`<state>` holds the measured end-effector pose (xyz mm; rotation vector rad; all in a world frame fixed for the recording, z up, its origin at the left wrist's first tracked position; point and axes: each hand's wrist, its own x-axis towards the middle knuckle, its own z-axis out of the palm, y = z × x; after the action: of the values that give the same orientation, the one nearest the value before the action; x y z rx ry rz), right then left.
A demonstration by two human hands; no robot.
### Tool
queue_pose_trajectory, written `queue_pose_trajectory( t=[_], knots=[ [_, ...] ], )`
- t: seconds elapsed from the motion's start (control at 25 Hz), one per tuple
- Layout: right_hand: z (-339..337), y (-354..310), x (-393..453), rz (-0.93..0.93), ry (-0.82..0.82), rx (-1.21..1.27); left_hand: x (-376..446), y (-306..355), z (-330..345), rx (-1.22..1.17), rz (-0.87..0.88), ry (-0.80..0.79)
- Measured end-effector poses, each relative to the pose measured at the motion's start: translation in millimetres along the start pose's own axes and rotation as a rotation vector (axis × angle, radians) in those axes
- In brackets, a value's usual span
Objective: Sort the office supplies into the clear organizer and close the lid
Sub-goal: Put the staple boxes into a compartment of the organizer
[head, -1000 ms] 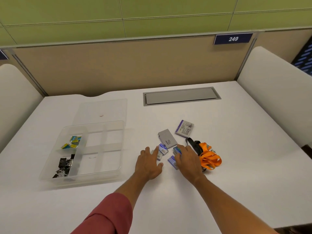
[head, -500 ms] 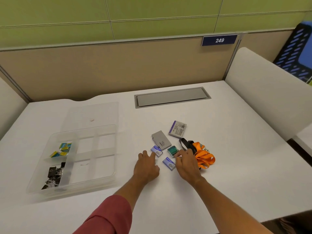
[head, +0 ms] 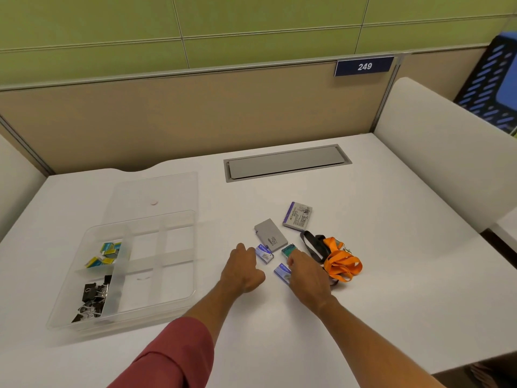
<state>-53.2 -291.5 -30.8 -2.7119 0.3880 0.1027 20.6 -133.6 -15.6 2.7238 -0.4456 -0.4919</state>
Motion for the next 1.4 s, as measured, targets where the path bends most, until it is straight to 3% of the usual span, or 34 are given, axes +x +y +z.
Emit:
queue_pose_trajectory(
  t=[0.24,0.44,0.8,1.4],
  knots=[
    [13,1,-5,-0.025,-0.128,-0.12,27,6,18,-0.023,0.053,0.068],
    [12,4,-3,-0.021,-0.125,-0.012,42,9,32,0.044,0.049,0.121],
    [5,9,-3,-0.001,-0.054,0.036,31,5,28,0.145,0.04,0.033],
    [-9,-47,2,-0.304,0.044,0.136,-38,-15,-35,-0.133,0.011,0.167]
  ],
)
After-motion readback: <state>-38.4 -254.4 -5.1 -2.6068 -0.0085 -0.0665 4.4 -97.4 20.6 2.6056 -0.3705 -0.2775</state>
